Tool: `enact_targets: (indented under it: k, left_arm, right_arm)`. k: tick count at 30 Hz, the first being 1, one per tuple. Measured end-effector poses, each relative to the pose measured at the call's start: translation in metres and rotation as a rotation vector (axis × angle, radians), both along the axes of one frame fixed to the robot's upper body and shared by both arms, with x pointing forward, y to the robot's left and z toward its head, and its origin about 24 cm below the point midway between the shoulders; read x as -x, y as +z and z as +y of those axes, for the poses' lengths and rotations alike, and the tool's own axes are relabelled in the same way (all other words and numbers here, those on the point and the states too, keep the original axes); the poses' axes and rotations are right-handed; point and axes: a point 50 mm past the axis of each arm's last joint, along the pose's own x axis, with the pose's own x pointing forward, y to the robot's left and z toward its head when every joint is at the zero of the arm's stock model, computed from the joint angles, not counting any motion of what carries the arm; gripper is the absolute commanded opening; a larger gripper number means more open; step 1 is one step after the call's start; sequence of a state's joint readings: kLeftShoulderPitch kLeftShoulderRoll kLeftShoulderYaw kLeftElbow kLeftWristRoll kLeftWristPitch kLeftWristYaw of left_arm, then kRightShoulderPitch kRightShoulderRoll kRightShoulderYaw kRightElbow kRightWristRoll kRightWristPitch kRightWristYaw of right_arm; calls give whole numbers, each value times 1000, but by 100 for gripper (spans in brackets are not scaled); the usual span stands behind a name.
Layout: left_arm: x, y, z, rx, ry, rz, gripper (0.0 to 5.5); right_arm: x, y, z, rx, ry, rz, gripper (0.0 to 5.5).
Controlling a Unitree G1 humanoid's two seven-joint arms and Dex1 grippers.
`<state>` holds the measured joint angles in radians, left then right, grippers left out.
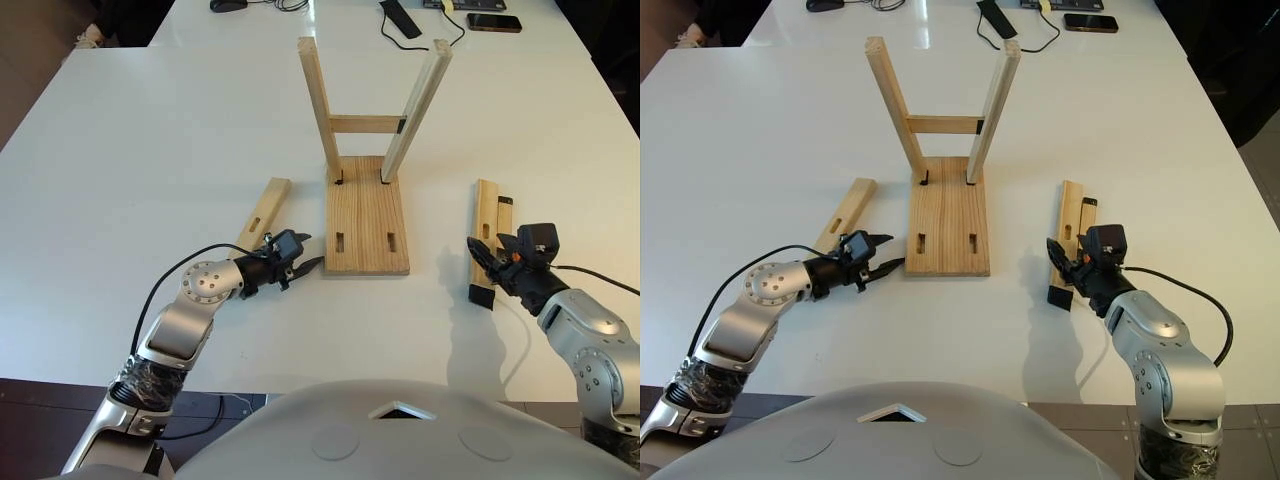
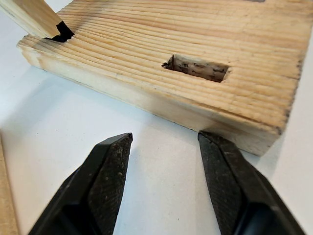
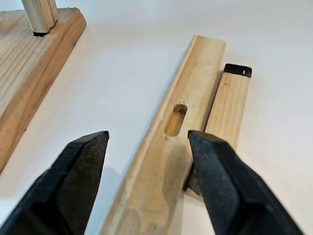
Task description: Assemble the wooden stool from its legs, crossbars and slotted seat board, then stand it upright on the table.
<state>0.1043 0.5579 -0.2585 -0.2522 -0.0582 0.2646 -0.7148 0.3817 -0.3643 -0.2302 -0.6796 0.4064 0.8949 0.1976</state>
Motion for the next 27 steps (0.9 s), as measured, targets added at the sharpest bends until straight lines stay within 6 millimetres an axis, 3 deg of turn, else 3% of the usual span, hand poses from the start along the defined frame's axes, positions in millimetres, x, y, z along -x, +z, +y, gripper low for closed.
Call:
enact_targets:
  k: [7, 10, 16, 27]
  left_arm:
    - [1, 0, 1, -1, 10, 0, 250]
    - [0, 0, 0, -2, 10, 0, 250]
    - [-2, 1, 1, -8, -3, 0, 250]
    - [-7, 4, 3, -23, -21, -2, 250]
  right_arm:
    - [-18, 20, -29, 82, -157, -173, 299]
    - [-16, 6, -36, 110, -193, -115, 299]
    - [-7, -22, -30, 94, -199, -31, 299]
    - [-5, -43, -22, 77, -178, -17, 299]
